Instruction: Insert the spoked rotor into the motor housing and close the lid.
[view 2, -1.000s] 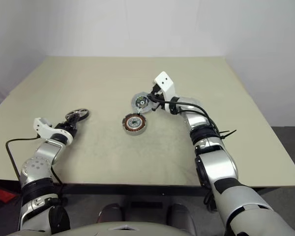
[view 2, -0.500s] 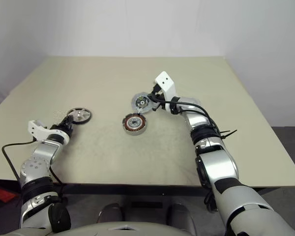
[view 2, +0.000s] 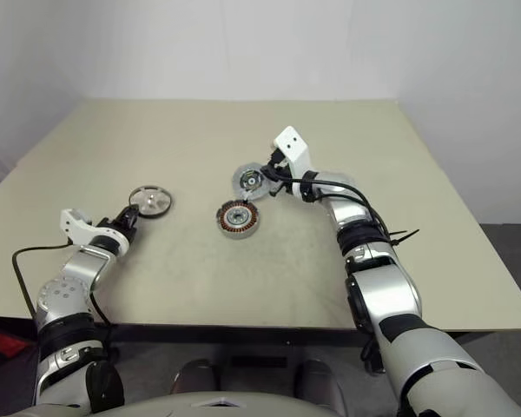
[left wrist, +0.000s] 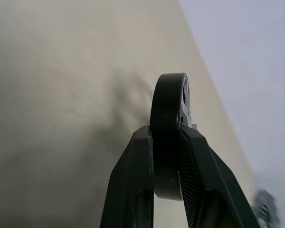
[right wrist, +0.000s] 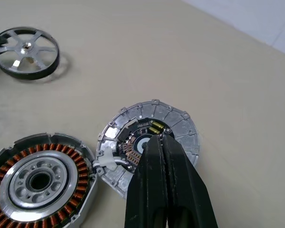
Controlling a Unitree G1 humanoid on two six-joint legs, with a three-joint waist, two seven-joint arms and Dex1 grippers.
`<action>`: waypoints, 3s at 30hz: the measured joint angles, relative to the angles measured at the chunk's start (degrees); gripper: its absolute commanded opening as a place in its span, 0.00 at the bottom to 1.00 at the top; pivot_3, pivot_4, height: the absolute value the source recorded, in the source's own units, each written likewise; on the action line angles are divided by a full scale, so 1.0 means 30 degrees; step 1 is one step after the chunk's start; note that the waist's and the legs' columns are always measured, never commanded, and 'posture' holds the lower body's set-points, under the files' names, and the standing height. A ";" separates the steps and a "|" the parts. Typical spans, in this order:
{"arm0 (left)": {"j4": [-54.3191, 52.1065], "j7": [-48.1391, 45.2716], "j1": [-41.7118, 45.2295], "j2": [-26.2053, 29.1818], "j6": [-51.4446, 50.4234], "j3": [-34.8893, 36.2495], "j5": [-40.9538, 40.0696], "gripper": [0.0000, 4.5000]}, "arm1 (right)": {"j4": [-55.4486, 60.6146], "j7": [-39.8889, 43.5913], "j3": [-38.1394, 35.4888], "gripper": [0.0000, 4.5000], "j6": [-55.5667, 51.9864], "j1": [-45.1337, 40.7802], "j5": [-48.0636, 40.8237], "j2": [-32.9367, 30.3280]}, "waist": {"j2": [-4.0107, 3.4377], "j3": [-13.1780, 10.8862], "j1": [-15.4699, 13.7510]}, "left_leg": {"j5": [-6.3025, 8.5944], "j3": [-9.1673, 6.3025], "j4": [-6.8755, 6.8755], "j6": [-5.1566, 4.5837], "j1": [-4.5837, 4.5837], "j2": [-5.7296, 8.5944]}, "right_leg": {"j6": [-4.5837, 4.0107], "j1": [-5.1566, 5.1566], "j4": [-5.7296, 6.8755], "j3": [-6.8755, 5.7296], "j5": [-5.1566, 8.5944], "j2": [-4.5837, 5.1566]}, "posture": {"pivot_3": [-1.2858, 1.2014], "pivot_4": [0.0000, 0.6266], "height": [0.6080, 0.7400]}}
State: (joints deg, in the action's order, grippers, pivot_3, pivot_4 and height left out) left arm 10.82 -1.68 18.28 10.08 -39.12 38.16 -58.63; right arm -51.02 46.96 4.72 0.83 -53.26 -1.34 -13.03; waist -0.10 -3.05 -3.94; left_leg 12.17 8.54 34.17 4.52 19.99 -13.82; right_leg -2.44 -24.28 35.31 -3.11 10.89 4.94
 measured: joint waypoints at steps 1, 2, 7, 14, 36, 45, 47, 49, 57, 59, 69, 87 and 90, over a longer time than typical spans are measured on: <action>-0.0259 -0.0057 -0.0071 -0.0038 -0.0262 0.0064 -0.0551 0.09 | 0.0000 0.0232 0.0002 0.00 0.0000 0.0031 0.0002 -0.0239 | 0.0003 -0.0001 -0.0010 | 0.0002 0.0000 0.0000 -0.0003 0.0002 0.0001 | 0.0000 0.0000 -0.0003 0.0000 0.0000 0.0000 | 0.52 0.00 1.00; -0.0501 -0.0104 -0.0128 -0.0055 -0.0521 0.0165 -0.1095 0.09 | -0.0005 0.0427 0.0005 0.00 0.0000 0.0078 0.0011 -0.0504 | 0.0006 -0.0004 -0.0013 | 0.0002 0.0000 0.0000 -0.0004 0.0003 0.0002 | 0.0000 0.0000 -0.0006 0.0000 0.0000 0.0000 | 0.52 0.00 1.00; -0.1228 0.0329 -0.0179 -0.0344 -0.1986 0.0667 -0.4243 0.09 | -0.0508 0.0980 0.0026 0.00 0.0043 0.0244 0.0237 -0.1865 | 0.0015 -0.0010 -0.0016 | 0.0002 0.0003 0.0003 -0.0004 0.0004 0.0004 | -0.0001 0.0001 -0.0005 0.0000 0.0000 0.0000 | 0.52 0.00 1.00; -0.1192 0.1779 -0.0439 -0.0461 -0.5608 -0.0622 -0.8273 0.09 | -0.0435 0.3012 0.0905 0.00 0.1016 0.0777 0.1181 -0.3999 | 0.0031 -0.0018 -0.0017 | 0.0004 0.0005 0.0004 -0.0009 0.0034 -0.0005 | 0.0000 0.0003 -0.0005 0.0001 0.0000 -0.0019 | 0.52 0.00 1.00; -0.0005 0.1935 0.0794 -0.0536 -0.7405 -0.5296 -0.7173 0.09 | 0.3709 0.3559 0.1602 0.00 -0.0454 0.2388 0.1122 -0.3721 | 0.0043 -0.0032 -0.0036 | -0.0004 0.0006 0.0016 -0.0004 0.0030 -0.0001 | 0.0001 0.0005 0.0019 0.0004 -0.0001 -0.0014 | 0.52 0.00 1.00; 0.0105 0.1908 0.0796 -0.0546 -0.6686 -0.5021 -0.6599 0.09 | 0.3690 0.3370 0.1602 0.00 -0.0406 0.2387 0.1119 -0.3712 | 0.0043 -0.0032 -0.0036 | -0.0004 0.0006 0.0018 -0.0004 0.0031 0.0000 | 0.0000 0.0005 0.0020 0.0003 -0.0001 -0.0014 | 0.52 0.00 1.00; 0.0107 0.1908 0.0816 -0.0546 -0.6658 -0.4951 -0.6589 0.09 | 0.3630 0.3345 0.1602 0.00 -0.0376 0.2387 0.1119 -0.3693 | 0.0043 -0.0032 -0.0035 | -0.0004 0.0006 0.0018 -0.0005 0.0032 0.0000 | 0.0000 0.0006 0.0020 0.0003 -0.0001 -0.0014 | 0.52 0.00 1.00; 0.0147 0.1909 0.0876 -0.0549 -0.6666 -0.4961 -0.6505 0.09 | 0.3559 0.3286 0.1602 0.00 -0.0333 0.2387 0.1120 -0.3637 | 0.0043 -0.0032 -0.0034 | -0.0004 0.0006 0.0019 -0.0005 0.0031 0.0000 | 0.0000 0.0006 0.0020 0.0003 -0.0001 -0.0013 | 0.52 0.00 1.00; 0.0672 0.1959 0.1082 -0.0627 -0.6800 -0.5000 -0.6161 0.09 | 0.3533 0.3040 0.1602 0.00 -0.0305 0.2387 0.1118 -0.3599 | 0.0043 -0.0032 -0.0040 | -0.0004 0.0006 0.0020 -0.0005 0.0031 0.0001 | 0.0000 0.0006 0.0022 0.0004 -0.0001 -0.0013 | 0.52 0.00 1.00; 0.0827 0.1970 0.1183 -0.0628 -0.6916 -0.5022 -0.6048 0.09 | 0.3534 0.3035 0.1602 0.00 -0.0312 0.2387 0.1117 -0.3598 | 0.0043 -0.0031 -0.0041 | -0.0004 0.0006 0.0022 -0.0005 0.0031 0.0002 | 0.0000 0.0006 0.0025 0.0003 -0.0001 -0.0011 | 0.52 0.00 1.00; 0.1024 0.1969 0.1342 -0.0718 -0.7119 -0.5004 -0.5826 0.09 | 0.4025 0.2996 0.1602 0.00 -0.0861 0.2388 0.1046 -0.3590 | 0.0043 -0.0031 -0.0046 | -0.0005 0.0006 0.0026 -0.0005 0.0027 0.0004 | 0.0000 0.0013 0.0032 0.0003 -0.0001 -0.0006 | 0.52 0.00 1.00; -0.0248 0.2706 0.0872 -0.0505 -0.7241 -0.4313 -0.6405 0.64 | 0.4073 0.2452 0.1602 0.00 -0.0878 0.2387 0.1031 -0.3406 | 0.0040 -0.0029 -0.0002 | -0.0005 0.0005 0.0029 -0.0003 -0.0029 0.0004 | 0.0003 0.0070 0.0036 0.0002 0.0000 -0.0002 | 0.52 0.00 1.00; -0.0796 0.3323 0.0165 -0.0118 -0.7452 -0.4055 -0.6721 0.64 | 0.3951 0.2402 0.1602 0.00 -0.0774 0.2386 0.1030 -0.3358 | 0.0040 -0.0030 -0.0007 | -0.0004 0.0005 0.0029 -0.0004 -0.0025 0.0005 | 0.0003 0.0069 0.0036 0.0000 0.0000 -0.0002 | 0.52 0.00 1.00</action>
State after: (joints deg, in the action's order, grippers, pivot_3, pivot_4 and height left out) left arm 8.43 8.29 18.78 9.73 -61.48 26.00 -78.80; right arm -39.17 54.17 9.52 -1.49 -46.11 1.76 -23.10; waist 0.02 -3.13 -3.96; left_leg 12.16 8.55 34.26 4.51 19.92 -13.80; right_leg -2.43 -24.08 35.42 -3.11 10.89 4.93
